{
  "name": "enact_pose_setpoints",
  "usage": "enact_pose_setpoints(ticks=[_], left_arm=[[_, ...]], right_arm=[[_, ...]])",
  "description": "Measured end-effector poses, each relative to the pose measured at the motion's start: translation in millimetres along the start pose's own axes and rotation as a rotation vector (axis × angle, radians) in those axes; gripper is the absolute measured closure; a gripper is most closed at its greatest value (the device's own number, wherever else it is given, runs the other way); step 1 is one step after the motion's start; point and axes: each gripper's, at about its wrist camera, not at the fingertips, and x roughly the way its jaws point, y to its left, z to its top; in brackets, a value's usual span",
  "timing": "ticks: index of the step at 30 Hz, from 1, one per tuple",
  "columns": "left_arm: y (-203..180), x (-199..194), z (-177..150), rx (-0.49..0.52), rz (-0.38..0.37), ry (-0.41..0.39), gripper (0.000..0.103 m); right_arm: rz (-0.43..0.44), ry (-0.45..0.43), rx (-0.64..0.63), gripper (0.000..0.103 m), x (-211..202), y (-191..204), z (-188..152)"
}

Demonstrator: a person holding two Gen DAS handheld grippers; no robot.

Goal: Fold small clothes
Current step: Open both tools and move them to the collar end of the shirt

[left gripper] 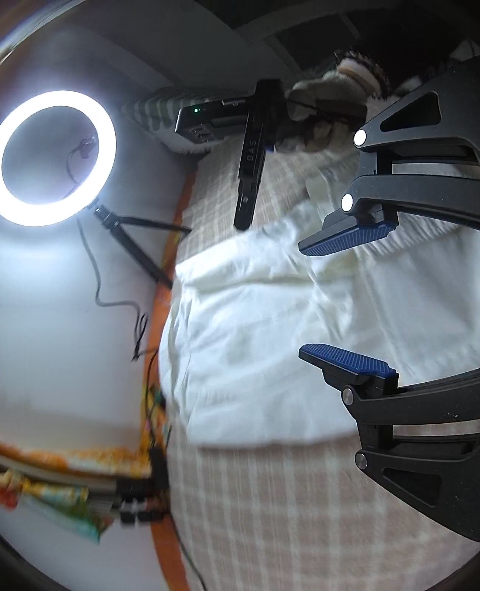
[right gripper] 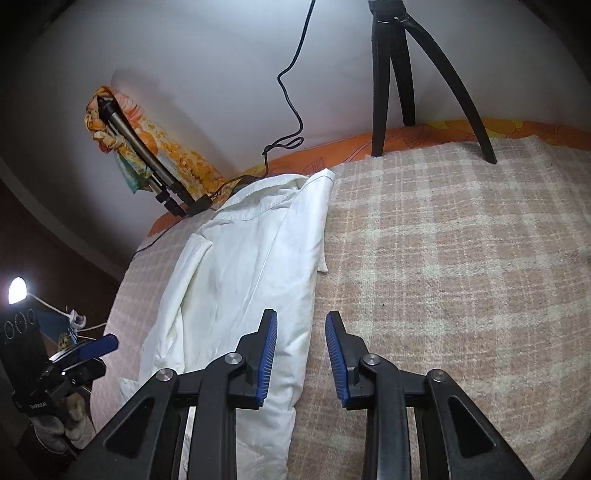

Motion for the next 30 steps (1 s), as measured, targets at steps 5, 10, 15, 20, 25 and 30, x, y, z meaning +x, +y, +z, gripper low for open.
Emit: enact_pose_setpoints(ticks=[5, 10, 15, 20, 25, 30], left_arm=[[-11.7, 48.6, 23.8, -0.01, -0.119, 0.091, 0.055], [-5.7, 93.3, 32.0, -0.109, -0.17, 0.201, 0.055], [-0.2, 112.4, 29.8, -0.174, -0.187, 0.225, 0.063], [-9.5, 110.6, 25.7, -0.119, -0.162, 0.181, 0.098], [-20.2, 94.2, 22.2, -0.036, -0.076, 0.111, 0.099], [-24.2, 86.4, 17.8, 0.003, -0.053, 0.085, 0.099]], right_arm=[[0.036, -0.003, 0.022, 0.074, 2.8, -10.0, 11.5], [0.052, 0.006, 0.023, 0.074, 8.6, -17.0, 17.2], [0.076, 0.016, 0.033, 0.074, 19.9, -23.9, 25.2], [0.112, 0.017, 0.054, 0.073, 28.4, -30.2, 31.6], [0.169, -0.007, 0.146, 0.067, 30.1, -48.6, 37.9], [0.215, 0.051, 0.146, 0.066, 58.0, -44.9, 49.0]])
